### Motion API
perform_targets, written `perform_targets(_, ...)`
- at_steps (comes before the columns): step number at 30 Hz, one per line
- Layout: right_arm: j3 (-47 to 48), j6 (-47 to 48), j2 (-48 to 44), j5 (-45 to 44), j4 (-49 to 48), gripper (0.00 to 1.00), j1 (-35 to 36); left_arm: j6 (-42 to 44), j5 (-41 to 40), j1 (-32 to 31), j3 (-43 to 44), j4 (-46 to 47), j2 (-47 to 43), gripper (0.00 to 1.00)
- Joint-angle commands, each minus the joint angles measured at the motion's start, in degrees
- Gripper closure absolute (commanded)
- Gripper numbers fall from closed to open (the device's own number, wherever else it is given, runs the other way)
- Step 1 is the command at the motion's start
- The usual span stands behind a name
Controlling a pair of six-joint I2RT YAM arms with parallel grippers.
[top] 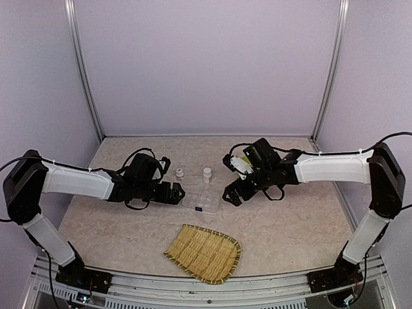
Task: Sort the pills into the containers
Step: Pick up the pill container from the center of the board.
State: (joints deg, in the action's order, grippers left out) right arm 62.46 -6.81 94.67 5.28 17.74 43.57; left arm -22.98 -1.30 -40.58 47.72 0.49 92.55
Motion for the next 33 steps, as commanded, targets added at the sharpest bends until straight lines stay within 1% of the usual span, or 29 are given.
perform_targets(1,6.0,6.9,6.0,-5.2,-1.9,0.0,3.8,-1.7,0.7,-0.3,-1.7,2.2,-2.6,0.01)
perform_targets(6,13.1,10.2,13.8,-6.8,0.4,0.0,5.9,-2.5,-0.2,-0.4,-3.6,2.3,-4.5,0.01)
perform_targets(12,16.9,12.2,17.9,-4.4,2.1,0.0,6.9,-3.8,-0.4,-0.4,-6.2,2.4,-7.4,0.01)
perform_targets(19,17.5,13.6,20.9,-4.6,2.6,0.0,7.2,-4.6,-1.7,-0.4,-8.2,2.2,-9.8,0.01)
perform_targets(27,17.4,15.8,22.3,-4.9,1.7,0.0,8.4,-5.1,-2.0,-0.4,-8.4,2.2,-9.7,0.01)
perform_targets(33,17.1,17.3,22.9,-3.4,-0.5,0.05,8.4,-5.0,-1.5,-0.4,-8.5,2.2,-9.4,0.01)
